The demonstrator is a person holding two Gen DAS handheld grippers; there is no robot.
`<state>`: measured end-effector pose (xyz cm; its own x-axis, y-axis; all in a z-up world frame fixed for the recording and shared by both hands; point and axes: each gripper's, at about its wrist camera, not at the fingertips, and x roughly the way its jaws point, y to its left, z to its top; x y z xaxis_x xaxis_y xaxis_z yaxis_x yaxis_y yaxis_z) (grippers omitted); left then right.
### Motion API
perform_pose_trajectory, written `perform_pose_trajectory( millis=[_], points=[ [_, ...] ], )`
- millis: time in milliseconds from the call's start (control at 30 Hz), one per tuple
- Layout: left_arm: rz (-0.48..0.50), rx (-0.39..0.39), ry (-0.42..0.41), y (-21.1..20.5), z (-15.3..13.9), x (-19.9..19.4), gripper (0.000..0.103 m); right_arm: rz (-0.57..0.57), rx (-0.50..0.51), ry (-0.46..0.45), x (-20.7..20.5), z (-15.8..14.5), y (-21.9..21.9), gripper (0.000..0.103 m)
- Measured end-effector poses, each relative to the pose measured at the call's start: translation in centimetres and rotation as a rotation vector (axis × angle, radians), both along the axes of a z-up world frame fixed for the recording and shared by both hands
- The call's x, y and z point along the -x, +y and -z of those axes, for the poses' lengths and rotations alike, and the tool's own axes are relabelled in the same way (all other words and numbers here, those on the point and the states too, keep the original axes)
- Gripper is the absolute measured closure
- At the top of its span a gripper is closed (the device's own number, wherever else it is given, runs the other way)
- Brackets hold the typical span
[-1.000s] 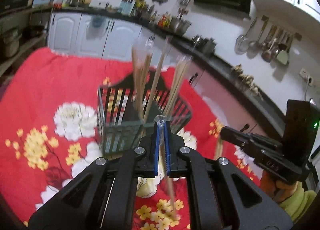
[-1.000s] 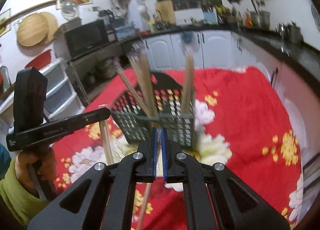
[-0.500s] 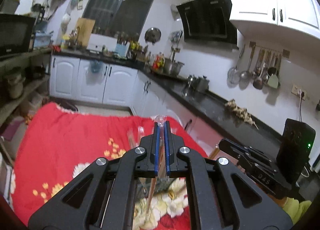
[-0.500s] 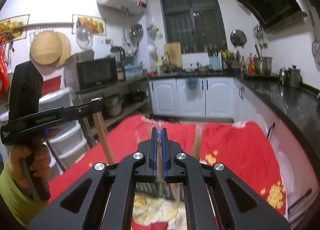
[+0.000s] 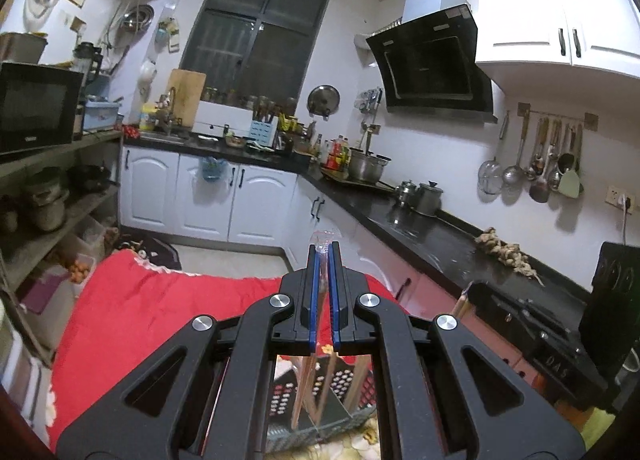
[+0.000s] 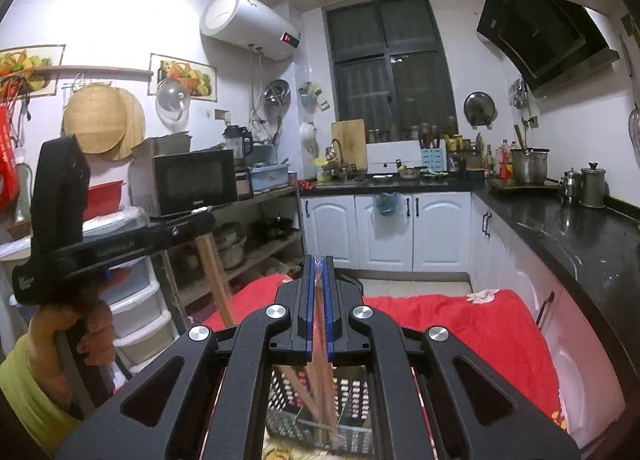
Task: Organize utensils
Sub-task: 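Lift both held chopsticks and carry them above the green caddy, then lower the left tool's chopstick into the caddy and open while the right tool does likewise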
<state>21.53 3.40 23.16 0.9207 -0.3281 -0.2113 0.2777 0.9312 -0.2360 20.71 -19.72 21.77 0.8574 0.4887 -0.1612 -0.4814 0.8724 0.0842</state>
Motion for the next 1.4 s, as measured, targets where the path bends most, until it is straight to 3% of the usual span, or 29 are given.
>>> perform_pose_trajectory(
  millis=[233,833,867,900,933,967,1200,1400],
  points=[
    [-0.033,-0.021,-0.018,0.2,0.9,-1.1,0.101,0.038,-0.002,0.008,-2.9,0.6,-0.2,0.099],
    [-0.023,-0.045,0.105,-0.5,7.3,-3.3,0.101,0.074,0.029,0.127,-4.8,5.5,0.7,0.098],
    [-0.024,-0.048,0.118,-0.5,7.7,-3.4,0.097,0.076,0.029,0.129,-4.7,5.7,0.7,0.096],
    [-0.026,-0.047,0.124,-0.4,7.9,-3.4,0.094,0.075,0.027,0.129,-4.6,5.7,0.8,0.088],
    [-0.026,-0.046,0.128,-0.3,8.0,-3.4,0.085,0.076,0.024,0.128,-4.4,5.7,0.8,0.079],
    [-0.026,-0.048,0.133,-0.3,8.2,-3.3,0.078,0.079,0.024,0.126,-4.2,5.7,0.7,0.077],
    [-0.036,-0.034,0.153,0.4,8.5,-2.5,0.056,0.099,0.035,0.113,-3.0,5.7,0.0,0.059],
    [-0.043,-0.014,0.145,1.1,8.1,-0.9,0.028,0.110,0.042,0.118,-1.8,6.2,-0.6,0.044]
  ],
)
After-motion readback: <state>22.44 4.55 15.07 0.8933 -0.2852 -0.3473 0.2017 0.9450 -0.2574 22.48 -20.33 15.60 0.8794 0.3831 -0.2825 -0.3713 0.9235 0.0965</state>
